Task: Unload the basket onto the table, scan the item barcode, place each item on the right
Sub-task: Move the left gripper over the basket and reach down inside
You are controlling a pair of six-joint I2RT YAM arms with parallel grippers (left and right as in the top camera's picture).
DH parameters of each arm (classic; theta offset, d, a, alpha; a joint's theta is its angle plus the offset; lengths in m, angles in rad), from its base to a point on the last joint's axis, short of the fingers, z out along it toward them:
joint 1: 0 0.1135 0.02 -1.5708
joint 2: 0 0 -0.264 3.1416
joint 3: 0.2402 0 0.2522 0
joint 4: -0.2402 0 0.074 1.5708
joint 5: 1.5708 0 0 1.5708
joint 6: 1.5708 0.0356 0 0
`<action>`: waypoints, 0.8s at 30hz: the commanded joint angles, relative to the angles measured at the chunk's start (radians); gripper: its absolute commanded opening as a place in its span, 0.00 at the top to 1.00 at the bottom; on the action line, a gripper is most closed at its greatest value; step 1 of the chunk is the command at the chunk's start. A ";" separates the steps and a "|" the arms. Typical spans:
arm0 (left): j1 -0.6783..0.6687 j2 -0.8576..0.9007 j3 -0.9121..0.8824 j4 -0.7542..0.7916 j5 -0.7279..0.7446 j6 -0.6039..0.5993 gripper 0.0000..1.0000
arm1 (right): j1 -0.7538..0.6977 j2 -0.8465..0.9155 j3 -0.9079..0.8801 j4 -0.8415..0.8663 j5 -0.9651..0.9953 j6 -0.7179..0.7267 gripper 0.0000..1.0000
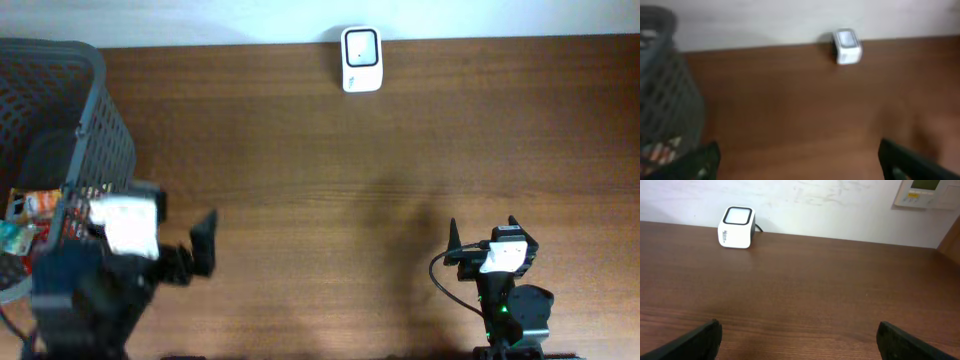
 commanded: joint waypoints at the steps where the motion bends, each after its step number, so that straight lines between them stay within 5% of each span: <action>1: 0.000 0.180 0.111 -0.083 0.092 -0.040 0.01 | 0.007 -0.003 -0.007 -0.004 0.014 -0.007 0.02; 4: 0.000 0.200 0.114 -0.041 0.038 -0.044 0.01 | 0.007 -0.003 -0.007 -0.004 0.014 -0.007 0.02; 8: 0.000 0.260 0.143 -0.180 -0.252 -0.259 0.01 | 0.007 -0.003 -0.007 -0.004 0.014 -0.007 0.02; 14: 0.000 0.292 0.164 -0.121 -0.214 -0.263 0.01 | 0.007 -0.003 -0.007 -0.004 0.014 -0.007 0.02; 21: 0.013 0.586 0.553 -0.437 -0.706 -0.526 0.01 | 0.007 -0.003 -0.007 -0.004 0.014 -0.007 0.01; 24: 0.155 0.596 0.569 -0.416 -0.729 -0.618 0.01 | 0.007 -0.003 -0.007 -0.004 0.014 -0.007 0.02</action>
